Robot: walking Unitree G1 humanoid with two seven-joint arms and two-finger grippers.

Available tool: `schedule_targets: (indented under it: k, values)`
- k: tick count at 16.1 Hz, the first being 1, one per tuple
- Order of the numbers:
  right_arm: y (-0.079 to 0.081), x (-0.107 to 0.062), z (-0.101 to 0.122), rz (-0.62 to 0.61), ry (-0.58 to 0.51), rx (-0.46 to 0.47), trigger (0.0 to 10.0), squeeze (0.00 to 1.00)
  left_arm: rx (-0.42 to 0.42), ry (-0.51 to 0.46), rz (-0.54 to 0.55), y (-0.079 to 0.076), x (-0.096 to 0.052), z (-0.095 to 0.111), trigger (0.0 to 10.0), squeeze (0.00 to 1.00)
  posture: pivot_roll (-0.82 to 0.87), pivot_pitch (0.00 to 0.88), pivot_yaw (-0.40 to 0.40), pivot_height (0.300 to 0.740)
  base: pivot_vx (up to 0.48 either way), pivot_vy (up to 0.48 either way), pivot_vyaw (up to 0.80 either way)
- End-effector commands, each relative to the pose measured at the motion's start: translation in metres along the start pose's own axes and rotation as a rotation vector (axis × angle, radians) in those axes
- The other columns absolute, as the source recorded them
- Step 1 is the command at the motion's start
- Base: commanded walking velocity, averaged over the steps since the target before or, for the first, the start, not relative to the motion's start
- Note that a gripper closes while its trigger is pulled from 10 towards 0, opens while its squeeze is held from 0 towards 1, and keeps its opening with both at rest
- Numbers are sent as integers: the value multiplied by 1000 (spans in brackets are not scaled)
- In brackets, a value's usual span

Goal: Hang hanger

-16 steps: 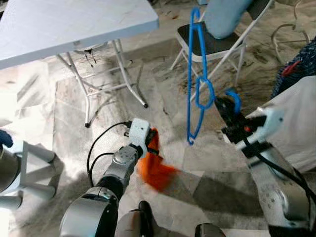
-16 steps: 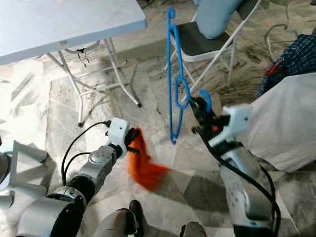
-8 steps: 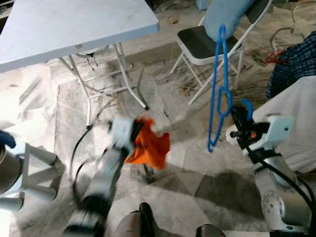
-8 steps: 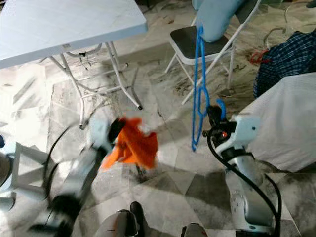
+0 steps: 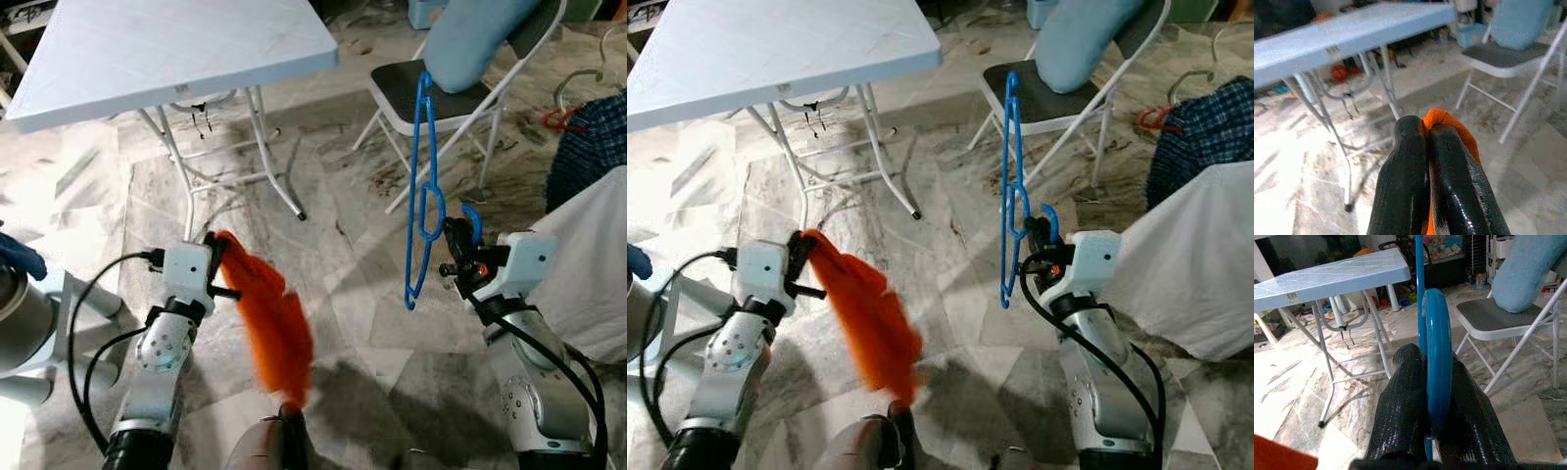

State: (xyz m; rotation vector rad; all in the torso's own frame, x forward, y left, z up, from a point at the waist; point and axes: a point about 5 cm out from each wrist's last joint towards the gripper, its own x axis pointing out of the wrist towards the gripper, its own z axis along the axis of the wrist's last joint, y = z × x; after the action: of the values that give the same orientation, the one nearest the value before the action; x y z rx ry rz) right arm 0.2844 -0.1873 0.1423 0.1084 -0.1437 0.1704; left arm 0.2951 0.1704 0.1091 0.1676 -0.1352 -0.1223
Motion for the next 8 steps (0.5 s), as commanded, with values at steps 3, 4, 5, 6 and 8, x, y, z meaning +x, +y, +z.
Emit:
schedule_targets:
  k: [3, 4, 5, 6, 8]
  values:
    - [9, -4, -9, 11, 13, 12, 10000, 0, -27, 54, 22, 5, -10, -3, 10000, 0, -60, 182, 73, 740, 0, 0, 0]
    - [11, -2, -11, 12, 12, 14, 10000, 0, -26, 44, 0, 3, -10, -2, 10000, 0, -57, 183, 74, 740, 0, 0, 0]
    - [12, -1, -11, 12, 7, 16, 10000, 0, -26, 39, -10, 1, -10, 0, 10000, 0, -56, 182, 76, 740, 0, 0, 0]
    - [14, 2, -10, 5, -5, 22, 10000, 0, -37, 37, -21, -1, -10, 2, 10000, 0, -56, 182, 76, 740, 262, 0, 0]
    - [17, 5, -9, 9, -20, 32, 10000, 0, -50, 27, -33, -4, -6, 6, 10000, 0, -55, 172, 79, 740, 351, 0, 219]
